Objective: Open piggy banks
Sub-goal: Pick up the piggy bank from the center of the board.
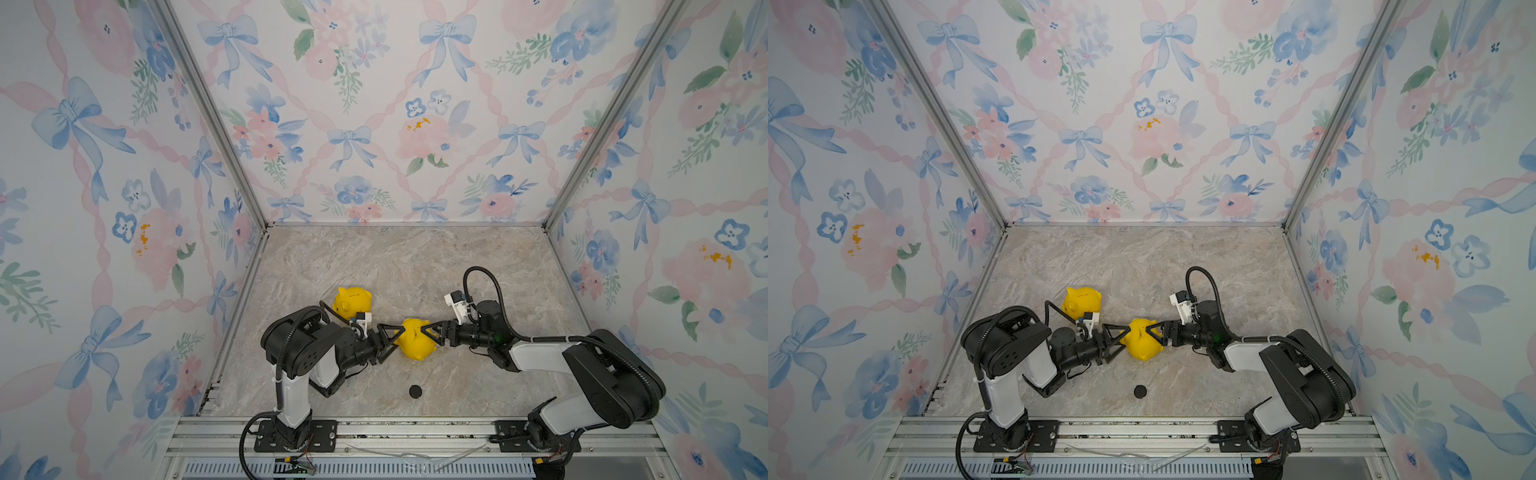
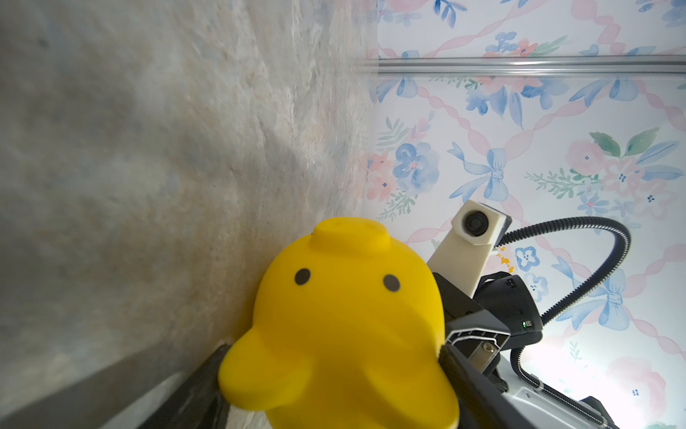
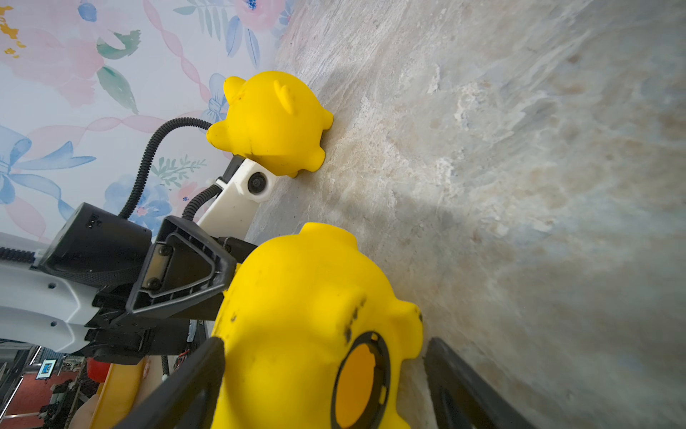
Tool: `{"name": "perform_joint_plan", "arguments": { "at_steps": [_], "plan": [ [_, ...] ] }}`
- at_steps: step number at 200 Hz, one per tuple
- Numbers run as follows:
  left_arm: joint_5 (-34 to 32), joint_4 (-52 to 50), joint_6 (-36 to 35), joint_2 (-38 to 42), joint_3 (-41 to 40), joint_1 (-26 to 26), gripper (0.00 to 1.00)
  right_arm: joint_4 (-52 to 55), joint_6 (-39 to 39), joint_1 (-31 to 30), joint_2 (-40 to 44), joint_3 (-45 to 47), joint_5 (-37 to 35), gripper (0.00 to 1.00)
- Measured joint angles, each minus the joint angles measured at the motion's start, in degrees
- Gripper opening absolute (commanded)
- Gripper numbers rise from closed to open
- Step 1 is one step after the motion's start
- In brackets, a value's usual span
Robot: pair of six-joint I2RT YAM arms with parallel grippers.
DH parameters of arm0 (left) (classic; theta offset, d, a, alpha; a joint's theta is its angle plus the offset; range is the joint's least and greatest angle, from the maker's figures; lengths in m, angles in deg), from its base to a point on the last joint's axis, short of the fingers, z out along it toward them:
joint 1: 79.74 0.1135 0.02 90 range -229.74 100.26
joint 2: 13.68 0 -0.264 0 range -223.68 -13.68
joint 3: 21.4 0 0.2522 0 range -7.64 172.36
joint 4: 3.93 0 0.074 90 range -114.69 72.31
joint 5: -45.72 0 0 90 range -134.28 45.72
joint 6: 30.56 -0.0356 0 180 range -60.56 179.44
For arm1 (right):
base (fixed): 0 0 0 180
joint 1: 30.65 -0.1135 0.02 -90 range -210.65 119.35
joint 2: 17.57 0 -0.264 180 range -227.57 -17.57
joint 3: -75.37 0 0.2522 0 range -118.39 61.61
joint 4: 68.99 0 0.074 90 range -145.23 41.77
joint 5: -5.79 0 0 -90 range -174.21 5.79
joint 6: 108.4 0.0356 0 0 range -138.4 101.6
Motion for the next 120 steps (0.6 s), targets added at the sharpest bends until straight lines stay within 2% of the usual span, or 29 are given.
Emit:
{"name": "perform_joint_plan", "arguments": {
  "at_steps": [33,62,65,70,120],
  "plan": [
    [0.31,-1.75,-1.79,1.33,0.17,-0.04,0.59,2.62,0.0,0.04,2.12,0.42,-0.81,0.91],
    [0.39,-8.74,-5.03,6.69,0.76,-0.04,0.59,4.42,0.17,0.68,3.78,0.52,-1.22,0.96],
    [0.39,-9.9,-5.57,7.58,0.94,-0.04,0.59,4.5,0.22,0.76,4.04,0.52,-1.2,1.0],
    [0.44,-11.41,-6.12,8.66,1.27,-0.04,0.58,4.85,0.31,1.01,4.52,0.55,-1.2,0.96],
    [1.16,-26.43,-13.62,19.61,6.05,0.09,0.57,10.91,-0.11,4.24,13.99,1.03,-1.38,0.96]
  ]
}}
